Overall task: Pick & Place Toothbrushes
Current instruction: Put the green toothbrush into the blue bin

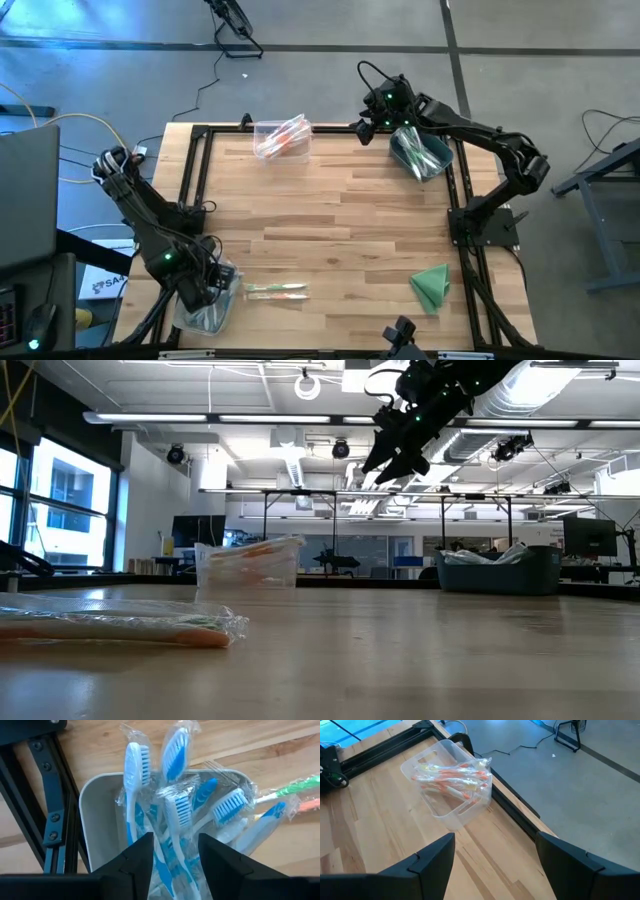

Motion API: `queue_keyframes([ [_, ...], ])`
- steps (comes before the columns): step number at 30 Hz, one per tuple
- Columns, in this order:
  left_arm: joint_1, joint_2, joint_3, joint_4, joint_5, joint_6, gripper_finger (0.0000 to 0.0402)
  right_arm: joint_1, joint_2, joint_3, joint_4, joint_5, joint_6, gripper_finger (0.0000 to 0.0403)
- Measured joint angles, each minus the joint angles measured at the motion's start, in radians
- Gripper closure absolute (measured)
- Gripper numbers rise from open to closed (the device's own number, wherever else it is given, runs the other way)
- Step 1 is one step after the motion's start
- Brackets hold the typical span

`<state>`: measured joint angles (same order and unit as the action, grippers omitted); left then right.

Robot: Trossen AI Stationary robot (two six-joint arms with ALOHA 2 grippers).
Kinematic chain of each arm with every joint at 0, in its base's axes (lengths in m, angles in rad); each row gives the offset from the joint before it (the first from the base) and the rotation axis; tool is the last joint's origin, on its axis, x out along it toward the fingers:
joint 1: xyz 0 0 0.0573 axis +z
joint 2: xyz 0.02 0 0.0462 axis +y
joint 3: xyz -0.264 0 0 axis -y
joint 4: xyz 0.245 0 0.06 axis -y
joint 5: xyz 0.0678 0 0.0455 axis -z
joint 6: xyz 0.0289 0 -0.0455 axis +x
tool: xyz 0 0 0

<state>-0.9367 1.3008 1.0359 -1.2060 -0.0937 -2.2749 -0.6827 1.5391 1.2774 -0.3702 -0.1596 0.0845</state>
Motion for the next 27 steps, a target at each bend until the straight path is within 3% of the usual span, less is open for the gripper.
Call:
queue_keyframes([
  [17, 0.001, -0.217, 0.0, 0.038, -0.029, 0.104, 0.0249, 0.0, 0.0, 0.0, 0.0, 0.0, -0.013, 0.0133],
  [23, 0.001, -0.271, 0.0, 0.034, -0.22, 0.133, 0.0249, 0.0, 0.0, 0.0, 0.0, -0.08, -0.063, 0.0133],
  [27, 0.002, -0.279, 0.0, 0.032, -0.358, 0.189, 0.0249, 0.005, 0.0, 0.0, -0.004, -0.08, -0.063, 0.0133],
])
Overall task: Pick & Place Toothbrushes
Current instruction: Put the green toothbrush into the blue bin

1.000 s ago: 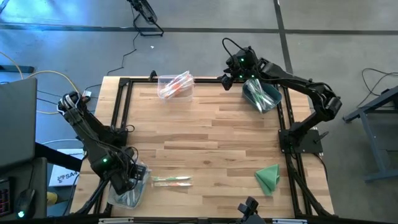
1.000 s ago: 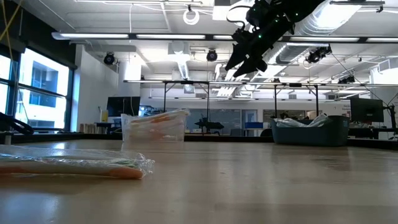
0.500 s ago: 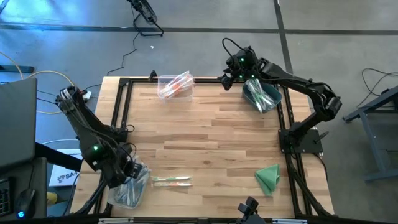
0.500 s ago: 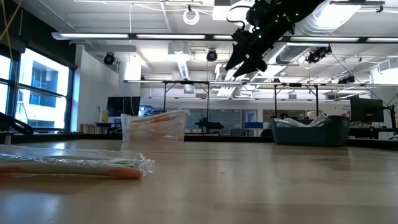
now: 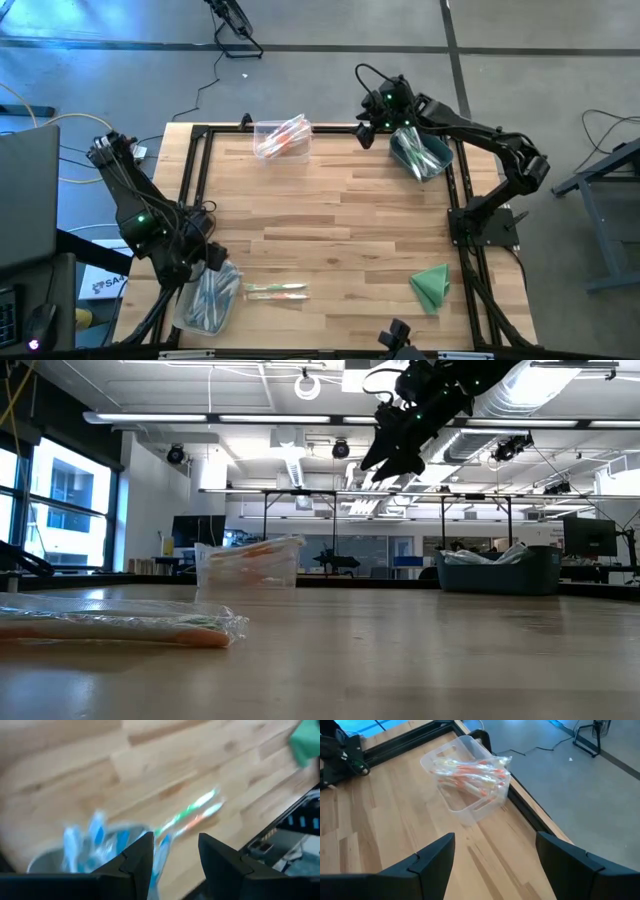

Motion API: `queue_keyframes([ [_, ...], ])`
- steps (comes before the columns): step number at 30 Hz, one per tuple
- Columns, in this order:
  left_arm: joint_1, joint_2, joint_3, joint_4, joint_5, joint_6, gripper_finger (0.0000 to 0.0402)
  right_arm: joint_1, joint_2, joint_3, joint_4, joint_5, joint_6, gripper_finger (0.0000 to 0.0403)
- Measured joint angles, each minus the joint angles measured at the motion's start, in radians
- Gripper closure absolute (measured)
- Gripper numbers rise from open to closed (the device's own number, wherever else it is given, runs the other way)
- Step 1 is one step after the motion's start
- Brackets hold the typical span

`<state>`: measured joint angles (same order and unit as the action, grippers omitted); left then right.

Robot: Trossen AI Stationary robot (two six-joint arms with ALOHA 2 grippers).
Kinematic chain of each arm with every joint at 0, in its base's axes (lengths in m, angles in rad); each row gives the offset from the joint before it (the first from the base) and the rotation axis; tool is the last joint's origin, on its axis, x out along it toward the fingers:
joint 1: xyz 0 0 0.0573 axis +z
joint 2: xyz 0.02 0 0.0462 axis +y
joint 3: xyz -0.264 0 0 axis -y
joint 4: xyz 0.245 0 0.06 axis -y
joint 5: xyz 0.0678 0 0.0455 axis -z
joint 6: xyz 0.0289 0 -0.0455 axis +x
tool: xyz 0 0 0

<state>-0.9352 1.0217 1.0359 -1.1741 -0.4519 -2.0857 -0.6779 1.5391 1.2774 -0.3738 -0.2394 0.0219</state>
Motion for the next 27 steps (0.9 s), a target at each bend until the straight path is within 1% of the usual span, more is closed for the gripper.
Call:
queue_keyframes([
  [4, 0.0, 0.0, 0.0, -0.003, -0.087, 0.024, 0.0249, 0.004, 0.0, 0.0, -0.002, 0.001, 0.0, 0.0133],
  [7, 0.009, 0.0, 0.0, 0.0, -0.119, 0.047, 0.0249, 0.004, 0.0, 0.0, -0.001, -0.003, 0.0, 0.0133],
  [9, 0.041, 0.002, 0.0, 0.005, -0.128, 0.091, 0.0249, 0.004, 0.0, 0.0, -0.001, -0.003, 0.007, 0.0133],
  [11, 0.087, 0.004, 0.0, 0.013, -0.129, 0.167, 0.0249, 0.004, 0.0, 0.0, 0.0, -0.002, 0.01, 0.0133],
  [16, 0.242, 0.004, 0.0, 0.033, -0.13, 0.423, 0.0249, 0.004, 0.0, 0.0, 0.013, 0.0, 0.011, 0.0133],
  [23, 0.427, 0.0, 0.0, 0.034, -0.13, 0.699, 0.0249, 0.005, 0.0, 0.0, 0.04, 0.001, 0.012, 0.0133],
  [27, 0.518, 0.0, 0.0, 0.087, -0.13, 0.851, 0.0249, 0.005, 0.0, 0.0, 0.052, 0.001, 0.044, 0.0133],
])
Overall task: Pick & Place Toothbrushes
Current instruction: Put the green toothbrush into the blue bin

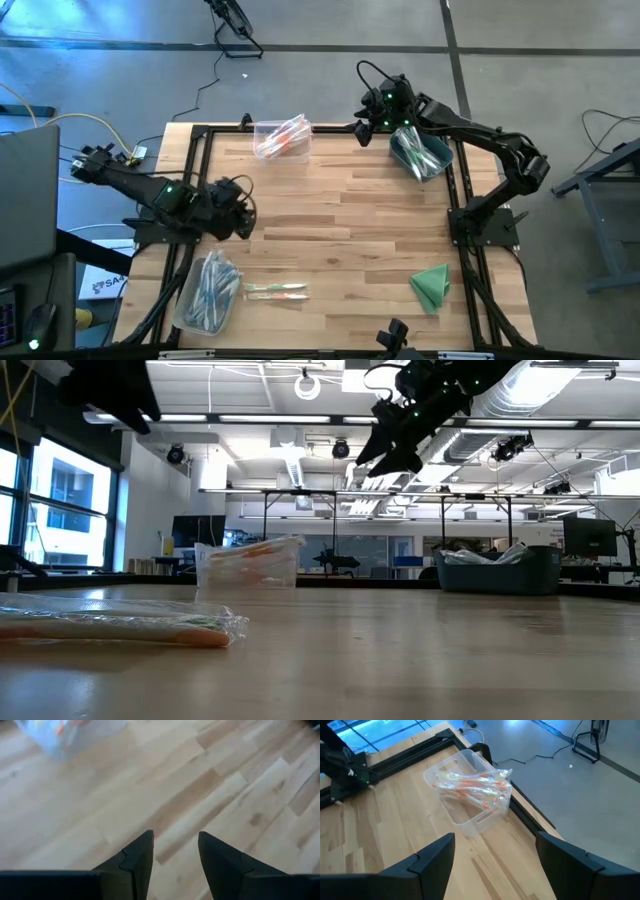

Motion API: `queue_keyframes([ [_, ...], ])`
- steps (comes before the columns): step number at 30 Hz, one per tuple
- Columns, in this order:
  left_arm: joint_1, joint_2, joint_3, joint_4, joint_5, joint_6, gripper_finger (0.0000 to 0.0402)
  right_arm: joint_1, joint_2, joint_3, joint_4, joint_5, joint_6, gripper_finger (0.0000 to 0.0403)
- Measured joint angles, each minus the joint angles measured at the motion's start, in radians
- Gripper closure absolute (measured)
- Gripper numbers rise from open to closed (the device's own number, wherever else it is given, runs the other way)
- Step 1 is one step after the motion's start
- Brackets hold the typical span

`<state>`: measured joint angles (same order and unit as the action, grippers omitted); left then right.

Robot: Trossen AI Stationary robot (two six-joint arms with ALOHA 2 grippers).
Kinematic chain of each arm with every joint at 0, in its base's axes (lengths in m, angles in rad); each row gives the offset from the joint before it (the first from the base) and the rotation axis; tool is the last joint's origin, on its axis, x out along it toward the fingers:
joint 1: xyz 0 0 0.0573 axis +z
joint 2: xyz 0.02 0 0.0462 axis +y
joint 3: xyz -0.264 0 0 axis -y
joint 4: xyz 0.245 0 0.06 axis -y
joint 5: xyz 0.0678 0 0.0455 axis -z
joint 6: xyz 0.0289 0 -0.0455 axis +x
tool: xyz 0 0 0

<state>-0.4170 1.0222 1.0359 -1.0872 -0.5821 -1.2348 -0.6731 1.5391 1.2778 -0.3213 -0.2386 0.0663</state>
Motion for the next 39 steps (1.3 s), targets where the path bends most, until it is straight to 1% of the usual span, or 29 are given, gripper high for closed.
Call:
queue_keyframes([
  [5, 0.099, 0.0, 0.0, 0.11, 0.004, 0.203, 0.0249, 0.0, 0.0, 0.0, -0.002, 0.0, 0.016, 0.0133],
  [9, 0.173, 0.0, 0.0, 0.212, 0.028, 0.351, 0.0249, 0.0, 0.0, 0.0, -0.003, -0.003, 0.018, 0.0133],
  [13, 0.234, 0.0, 0.0, 0.287, 0.052, 0.462, 0.0249, 0.0, 0.0, 0.0, -0.003, -0.004, 0.018, 0.0133],
  [16, 0.272, 0.0, 0.0, 0.318, 0.077, 0.516, 0.0249, 0.0, 0.0, 0.0, -0.003, -0.004, 0.018, 0.0133],
  [19, 0.302, 0.0, 0.0, 0.334, 0.097, 0.547, 0.0249, 0.0, 0.0, 0.0, -0.004, -0.01, 0.019, 0.0133],
  [25, 0.341, 0.0, 0.0, 0.335, 0.097, 0.573, 0.0249, 0.0, 0.0, 0.0, -0.033, -0.083, 0.02, 0.0133],
  [39, 0.345, 0.0, 0.0, 0.334, 0.097, 0.584, 0.0249, 0.002, 0.0, 0.0, -0.039, -0.079, 0.02, 0.0133],
])
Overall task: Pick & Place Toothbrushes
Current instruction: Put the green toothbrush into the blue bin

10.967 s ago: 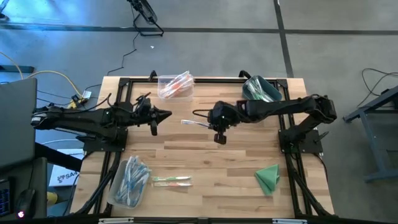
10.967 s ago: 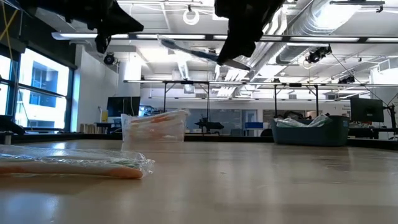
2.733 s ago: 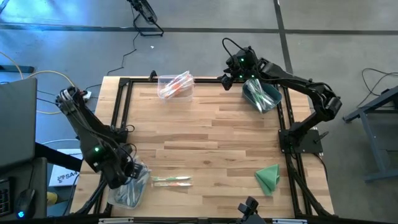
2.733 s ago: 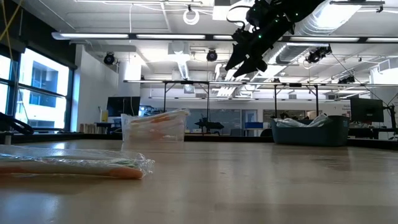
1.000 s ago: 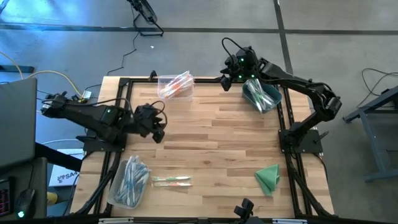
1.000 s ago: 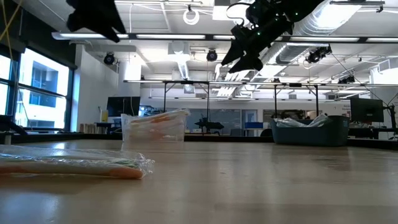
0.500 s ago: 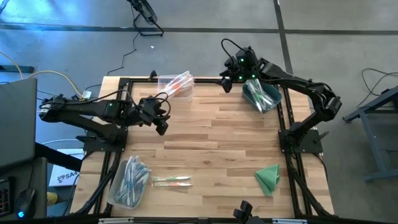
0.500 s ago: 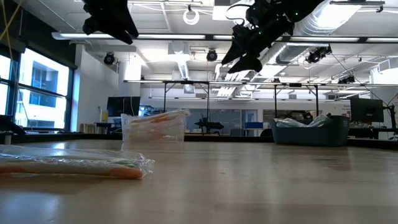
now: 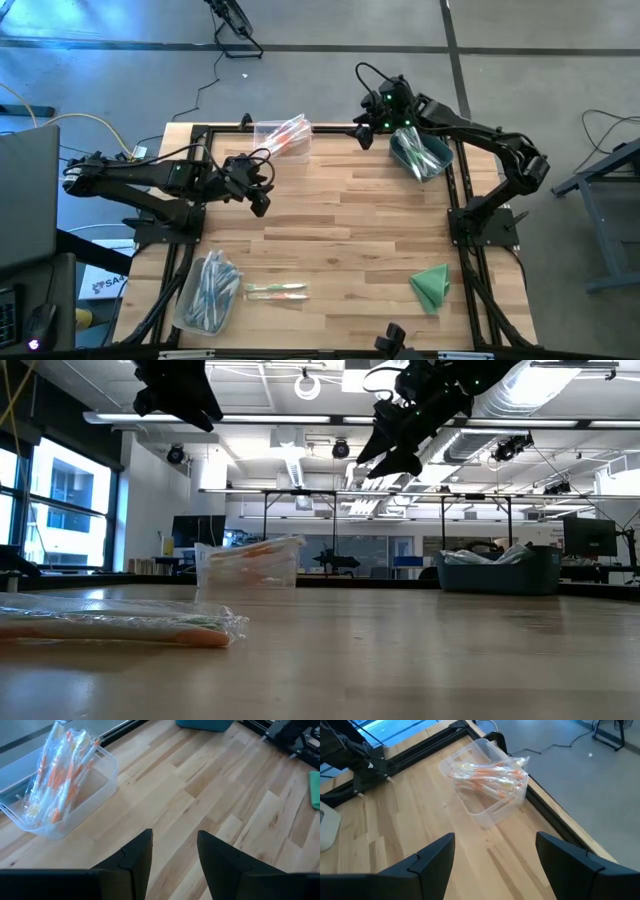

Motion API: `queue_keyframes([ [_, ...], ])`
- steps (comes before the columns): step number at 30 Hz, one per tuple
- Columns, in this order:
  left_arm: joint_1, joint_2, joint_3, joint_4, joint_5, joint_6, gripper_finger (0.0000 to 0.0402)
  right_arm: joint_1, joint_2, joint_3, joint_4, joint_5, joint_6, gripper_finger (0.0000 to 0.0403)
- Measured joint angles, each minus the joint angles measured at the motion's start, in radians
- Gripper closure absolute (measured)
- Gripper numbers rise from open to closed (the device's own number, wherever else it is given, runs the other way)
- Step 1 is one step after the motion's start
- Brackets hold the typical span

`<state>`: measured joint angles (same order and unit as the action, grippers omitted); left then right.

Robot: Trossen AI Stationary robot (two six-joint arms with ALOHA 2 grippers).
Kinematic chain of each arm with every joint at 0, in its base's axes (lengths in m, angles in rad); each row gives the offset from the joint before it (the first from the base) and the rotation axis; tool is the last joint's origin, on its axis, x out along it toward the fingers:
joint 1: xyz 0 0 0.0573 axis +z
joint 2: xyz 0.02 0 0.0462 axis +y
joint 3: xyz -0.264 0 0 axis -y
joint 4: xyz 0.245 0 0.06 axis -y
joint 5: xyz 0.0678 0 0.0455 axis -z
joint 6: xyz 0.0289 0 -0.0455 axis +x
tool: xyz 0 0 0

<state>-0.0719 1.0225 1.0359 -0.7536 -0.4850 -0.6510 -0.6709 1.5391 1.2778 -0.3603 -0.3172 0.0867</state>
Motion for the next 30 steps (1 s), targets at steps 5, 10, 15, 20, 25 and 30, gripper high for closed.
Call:
queue_keyframes([
  [5, 0.0, 0.0, 0.0, 0.0, 0.0, -0.001, 0.0249, 0.012, 0.0, 0.0, -0.003, -0.002, 0.04, 0.0133],
  [10, 0.0, 0.0, 0.0, 0.001, 0.0, -0.007, 0.0249, 0.025, 0.0, 0.0, -0.002, -0.025, 0.019, 0.0133],
  [15, 0.0, 0.0, 0.0, 0.001, -0.001, -0.008, 0.0249, 0.045, -0.003, 0.0, -0.003, -0.023, -0.01, 0.0133],
  [20, 0.0, 0.003, 0.0, 0.001, -0.002, -0.008, 0.0249, 0.051, -0.024, 0.0, -0.002, -0.023, -0.01, 0.0133],
  [25, 0.0, 0.005, 0.0, 0.001, -0.002, -0.008, 0.0249, 0.051, -0.065, 0.0, -0.002, -0.023, -0.012, 0.0133],
  [30, 0.0, 0.005, 0.0, 0.002, -0.003, -0.008, 0.0249, 0.047, -0.115, 0.0, -0.003, -0.023, -0.035, 0.0133],
])
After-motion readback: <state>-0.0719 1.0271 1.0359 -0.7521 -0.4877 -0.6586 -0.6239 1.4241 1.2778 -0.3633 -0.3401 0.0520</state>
